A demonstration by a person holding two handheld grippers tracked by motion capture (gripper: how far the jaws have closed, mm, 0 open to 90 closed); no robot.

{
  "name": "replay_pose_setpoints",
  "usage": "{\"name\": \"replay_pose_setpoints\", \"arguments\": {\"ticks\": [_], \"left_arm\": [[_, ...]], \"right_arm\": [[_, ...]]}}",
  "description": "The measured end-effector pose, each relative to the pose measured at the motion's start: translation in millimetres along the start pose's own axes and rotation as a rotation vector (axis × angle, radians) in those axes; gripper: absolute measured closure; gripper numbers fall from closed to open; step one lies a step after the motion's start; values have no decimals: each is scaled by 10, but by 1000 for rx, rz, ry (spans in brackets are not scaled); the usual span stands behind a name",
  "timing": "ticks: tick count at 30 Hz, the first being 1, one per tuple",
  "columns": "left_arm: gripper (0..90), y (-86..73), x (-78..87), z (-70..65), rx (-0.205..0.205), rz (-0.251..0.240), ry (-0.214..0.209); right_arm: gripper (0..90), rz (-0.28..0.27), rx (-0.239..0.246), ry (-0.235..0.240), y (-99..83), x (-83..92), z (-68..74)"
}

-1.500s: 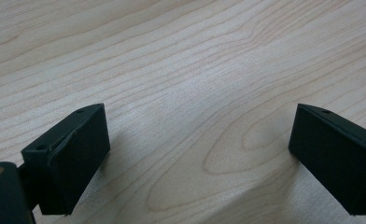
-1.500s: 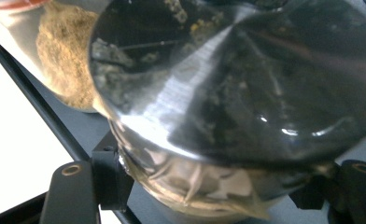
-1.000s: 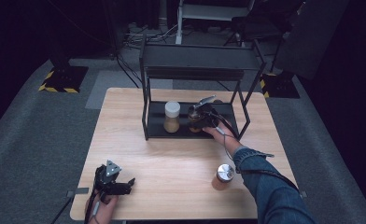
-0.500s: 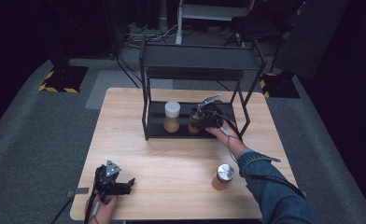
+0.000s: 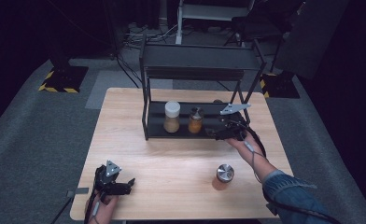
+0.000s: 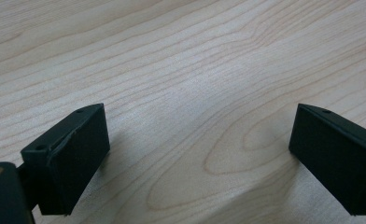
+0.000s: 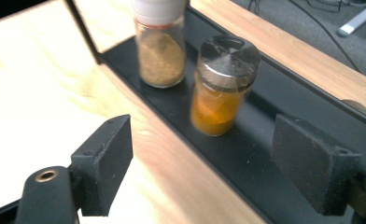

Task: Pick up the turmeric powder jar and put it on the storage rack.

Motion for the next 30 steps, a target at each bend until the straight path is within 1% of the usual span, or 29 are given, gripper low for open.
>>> {"name": "replay_pose_setpoints", "arguments": {"ticks": [2,5,7,10,14,18,23,26,30], "left_arm": [[49,4,-1,-2,3,3,2],[47,7,-4,-3,6,4,4],[47,9,-8,-5,9,2,7],[45,13,-12,-3,8,2,10],[45,17,-16,-3,11,2,13],[44,24,-20,-4,16,5,16],[44,25,-22,-5,16,5,17],[43,28,-24,-5,17,6,18],[43,29,-25,-6,19,6,18]], "right_arm": [[205,-22,2,10,-60,142,38],[205,-44,-3,21,-160,332,101],[205,-58,1,24,-236,448,155],[205,-64,-6,30,-359,605,240],[205,-91,-7,40,-558,790,349],[204,-96,-1,34,-743,914,451],[202,-108,5,29,-979,1013,580],[196,-112,13,25,-1106,1038,642],[184,-115,25,6,-1262,1036,692]]}}
Point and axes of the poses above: each handheld gripper's, and its own axes: x roughly backward along the jaws, y roughly out of its top, z roughly to its left, the point moved 7 cm from there along -x, roughly forward along the jaws, and after that the axes turned 10 degrees about -x, right-handed, at the moved point
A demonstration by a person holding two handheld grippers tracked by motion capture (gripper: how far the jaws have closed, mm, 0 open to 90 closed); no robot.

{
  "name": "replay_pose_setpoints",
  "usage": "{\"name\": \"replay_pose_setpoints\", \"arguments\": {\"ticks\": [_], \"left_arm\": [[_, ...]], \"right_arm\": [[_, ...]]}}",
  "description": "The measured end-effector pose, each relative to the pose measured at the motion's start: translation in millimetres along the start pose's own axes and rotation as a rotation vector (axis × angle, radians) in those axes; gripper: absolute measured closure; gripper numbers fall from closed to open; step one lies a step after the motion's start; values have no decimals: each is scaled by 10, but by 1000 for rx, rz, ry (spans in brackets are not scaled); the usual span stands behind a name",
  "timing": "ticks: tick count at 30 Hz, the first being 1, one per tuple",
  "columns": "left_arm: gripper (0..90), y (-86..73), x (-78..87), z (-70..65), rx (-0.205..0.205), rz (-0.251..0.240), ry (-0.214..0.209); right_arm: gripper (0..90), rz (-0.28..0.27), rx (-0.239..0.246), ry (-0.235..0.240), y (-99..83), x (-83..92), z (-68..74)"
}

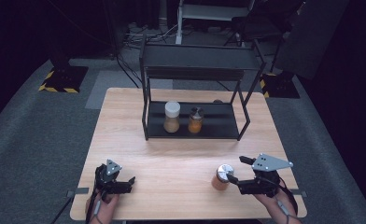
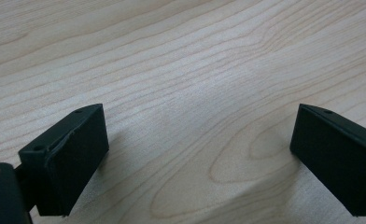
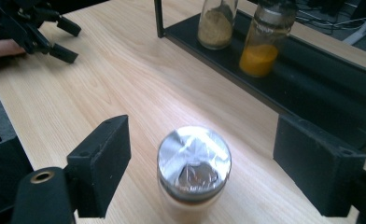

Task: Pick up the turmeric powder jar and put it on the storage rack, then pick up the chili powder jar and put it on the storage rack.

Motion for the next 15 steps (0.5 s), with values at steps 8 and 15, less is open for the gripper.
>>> {"name": "replay_pose_setpoints", "arguments": {"ticks": [8,15], "left_arm": [[43,1,-1,-1,1,0,1],[43,1,0,-4,2,0,3]], "right_arm": [[167,-3,-27,-27,-278,-16,-18],[164,16,-50,-29,-509,-106,-43]]}}
Point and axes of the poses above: each handheld gripper's, and its own axes: x roughly backward along the jaws, y roughly out of its top, z roughly to its left, the point moved 7 cm from there along -x, roughly forward along the jaws, and after that the axes turned 10 degrees about -x, right-handed, at the moved point
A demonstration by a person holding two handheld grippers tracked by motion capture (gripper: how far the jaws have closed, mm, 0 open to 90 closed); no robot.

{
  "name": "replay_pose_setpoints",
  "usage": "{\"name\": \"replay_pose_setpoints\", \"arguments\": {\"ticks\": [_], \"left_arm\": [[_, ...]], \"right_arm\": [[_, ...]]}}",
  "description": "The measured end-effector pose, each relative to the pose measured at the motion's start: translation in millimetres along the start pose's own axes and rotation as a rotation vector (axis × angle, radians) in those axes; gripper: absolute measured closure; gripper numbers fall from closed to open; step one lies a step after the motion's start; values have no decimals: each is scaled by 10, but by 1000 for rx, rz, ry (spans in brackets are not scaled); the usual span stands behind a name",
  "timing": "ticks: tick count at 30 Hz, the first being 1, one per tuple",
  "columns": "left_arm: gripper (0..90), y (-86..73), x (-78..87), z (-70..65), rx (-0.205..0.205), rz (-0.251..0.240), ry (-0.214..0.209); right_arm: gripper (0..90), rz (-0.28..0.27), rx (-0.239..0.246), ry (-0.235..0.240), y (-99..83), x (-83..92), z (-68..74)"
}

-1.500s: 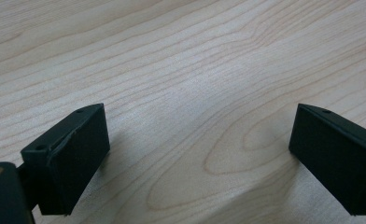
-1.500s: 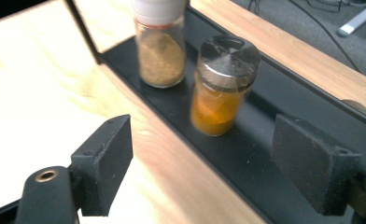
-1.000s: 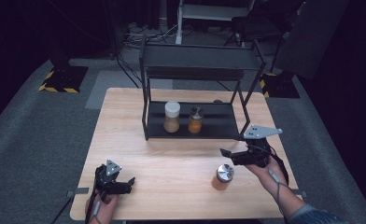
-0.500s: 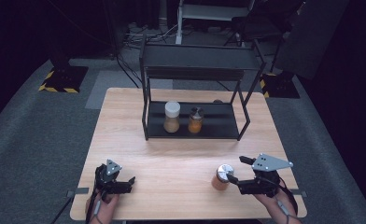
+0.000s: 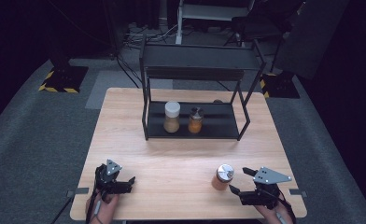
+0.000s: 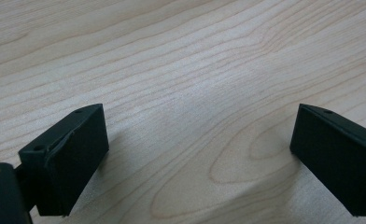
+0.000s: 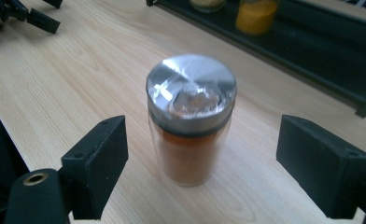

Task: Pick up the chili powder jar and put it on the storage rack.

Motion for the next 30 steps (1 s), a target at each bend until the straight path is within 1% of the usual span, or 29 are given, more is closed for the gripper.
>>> {"name": "replay_pose_setpoints", "arguments": {"ticks": [6,9,13,16,18,22,24,25,27,28,30], "left_arm": [[43,0,0,-1,1,0,1],[43,-1,2,-2,0,1,1],[43,-3,3,-4,0,0,2],[43,-5,5,-5,0,0,1],[43,-6,5,-5,0,-1,1],[43,-8,6,-5,-1,-2,0],[43,-12,7,-8,2,-4,0],[43,-11,8,-8,1,-3,0],[43,-12,10,-6,-2,-2,-1],[43,-12,9,-6,-2,-2,-1],[43,-12,10,-7,-2,-2,-1]], "right_arm": [[162,10,-3,-8,-110,-88,-4],[162,12,5,-11,-144,-146,-14],[162,8,7,-5,-171,-271,-26],[163,20,25,-6,-170,-395,-1],[164,25,28,-10,-169,-459,2],[172,29,3,-5,-172,-590,-40],[191,37,6,5,-180,-648,-43],[216,45,14,16,-191,-688,-47],[247,54,5,25,-209,-729,-56],[278,53,-3,28,-223,-750,-63],[295,44,-16,36,-243,-772,-77]]}}
Point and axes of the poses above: each handheld gripper's, and its own axes: x roughly backward along the jaws, y roughly out of its top, z roughly to its left, the point moved 7 cm from there along -x, roughly forward along the jaws, and after that the axes turned 10 degrees about -x, right-handed, at the moved point
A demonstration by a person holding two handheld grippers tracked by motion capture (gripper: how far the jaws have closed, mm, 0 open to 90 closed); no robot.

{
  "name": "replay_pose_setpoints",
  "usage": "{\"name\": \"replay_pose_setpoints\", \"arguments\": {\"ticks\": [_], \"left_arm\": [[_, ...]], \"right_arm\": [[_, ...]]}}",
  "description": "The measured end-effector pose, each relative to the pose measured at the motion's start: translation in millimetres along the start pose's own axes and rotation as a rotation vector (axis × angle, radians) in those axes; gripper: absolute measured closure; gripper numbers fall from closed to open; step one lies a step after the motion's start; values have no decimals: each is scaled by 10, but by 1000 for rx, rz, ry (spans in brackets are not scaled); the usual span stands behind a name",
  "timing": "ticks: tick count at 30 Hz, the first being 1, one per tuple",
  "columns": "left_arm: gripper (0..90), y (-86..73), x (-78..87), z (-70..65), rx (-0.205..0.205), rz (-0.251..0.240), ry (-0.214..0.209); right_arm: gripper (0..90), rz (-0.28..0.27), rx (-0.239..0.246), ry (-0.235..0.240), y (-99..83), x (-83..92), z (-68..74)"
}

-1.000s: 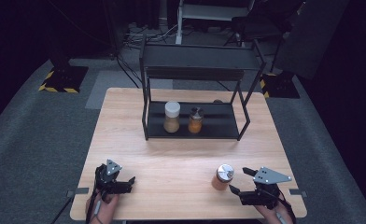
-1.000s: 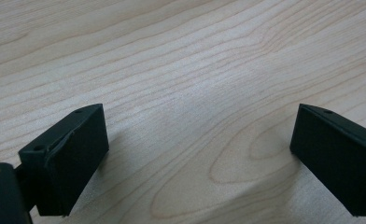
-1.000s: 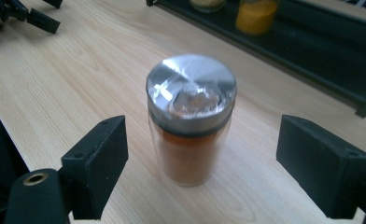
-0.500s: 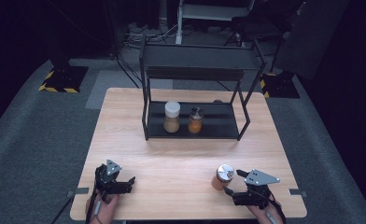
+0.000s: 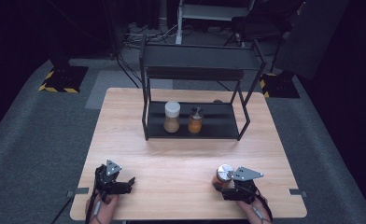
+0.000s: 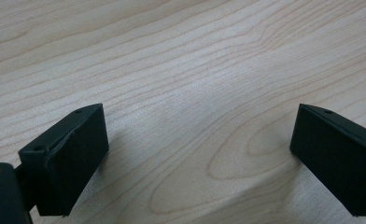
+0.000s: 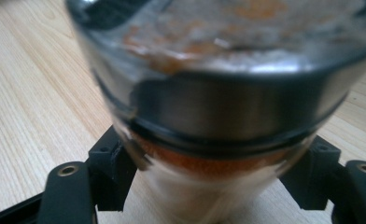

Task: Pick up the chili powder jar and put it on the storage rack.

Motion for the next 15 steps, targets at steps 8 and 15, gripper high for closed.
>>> {"name": "replay_pose_setpoints", "arguments": {"ticks": [8,15], "left_arm": [[43,0,0,1,-1,0,0],[42,-3,5,-2,0,2,-2]], "right_arm": [[300,-12,14,-20,135,42,-7],[301,-38,28,-48,441,146,-71]]}}
Point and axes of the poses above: each handheld gripper's, and its own axes: x roughly backward along the jaws, y roughly out of its top, z roughly to its left, the point moved 7 cm from there along -x, roughly forward along the jaws, and after that the axes turned 10 degrees about -x, right-handed, at the moved point
